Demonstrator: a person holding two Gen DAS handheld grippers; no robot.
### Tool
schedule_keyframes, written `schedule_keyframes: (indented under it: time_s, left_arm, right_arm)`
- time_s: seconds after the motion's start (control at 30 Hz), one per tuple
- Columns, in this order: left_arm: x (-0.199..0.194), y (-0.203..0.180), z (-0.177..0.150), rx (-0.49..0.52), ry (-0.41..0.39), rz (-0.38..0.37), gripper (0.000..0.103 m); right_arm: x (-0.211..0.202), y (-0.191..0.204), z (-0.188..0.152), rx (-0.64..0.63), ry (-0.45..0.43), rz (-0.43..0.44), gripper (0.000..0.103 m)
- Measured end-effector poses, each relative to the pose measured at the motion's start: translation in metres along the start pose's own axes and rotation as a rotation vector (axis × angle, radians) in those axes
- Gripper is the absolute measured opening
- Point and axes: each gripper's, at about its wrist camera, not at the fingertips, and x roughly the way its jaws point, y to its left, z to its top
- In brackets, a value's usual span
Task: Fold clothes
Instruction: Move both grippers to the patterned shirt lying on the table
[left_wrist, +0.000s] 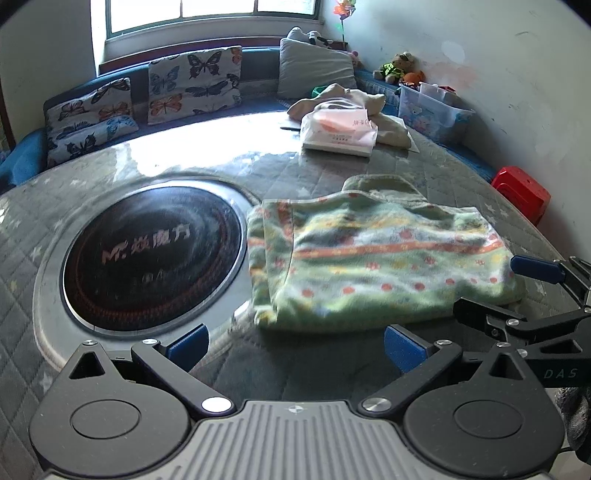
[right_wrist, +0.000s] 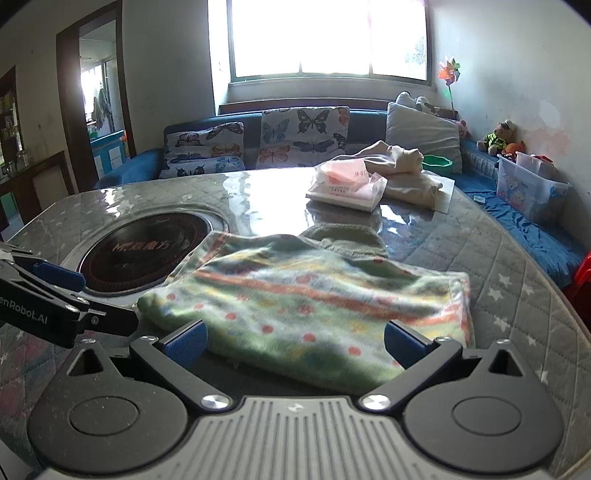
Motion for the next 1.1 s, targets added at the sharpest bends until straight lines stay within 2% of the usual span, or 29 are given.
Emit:
schedule_keyframes:
  time_s: [0.1,0.17,0.37,0.47,0.6,0.63,0.67,0.77,0.97,1.0,1.1]
  left_arm:
    - [0.002,-0.002,-0.001,0.004,-0.004,0.004,0.103]
    - [0.000,-0.003,0.006,0.013,-0.011,0.002,0.103]
    - [0.016,0.007,0.056,0.007,-0.044,-0.012,0.103]
    - [0.026,0.006,0.070,0.038,-0.074,-0.024,0.098]
    - [0.044,0.011,0.088,0.049,-0.059,-0.100,0.089]
    - [0.049,0.011,0.091,0.054,-0.057,-0.113,0.081]
    - [0.056,0.010,0.094,0.065,-0.051,-0.126,0.079]
    - [0.080,0.000,0.099,0.105,-0.040,-0.141,0.079]
    - [0.121,-0.010,0.103,0.172,-0.021,-0.160,0.079]
    - [0.125,-0.009,0.103,0.176,-0.013,-0.164,0.079]
    - [0.137,-0.011,0.103,0.181,0.014,-0.180,0.066]
  right_arm:
    - [0.003,-0.003,0.005,0.004,0.011,0.010,0.099]
    - [0.014,-0.012,0.023,0.026,0.043,0.020,0.098]
    - [0.029,-0.038,0.048,0.056,0.001,-0.010,0.086]
    - [0.044,-0.056,0.063,0.076,0.017,-0.020,0.079]
    - [0.072,-0.078,0.080,0.100,0.055,-0.030,0.070]
    - [0.080,-0.082,0.083,0.108,0.066,-0.031,0.069]
    - [0.089,-0.086,0.085,0.112,0.074,-0.036,0.068]
    - [0.116,-0.095,0.091,0.122,0.109,-0.043,0.065]
    - [0.164,-0.105,0.090,0.163,0.185,-0.036,0.049]
    - [0.171,-0.106,0.088,0.172,0.198,-0.033,0.041]
    - [0.178,-0.106,0.085,0.177,0.213,-0.014,0.026]
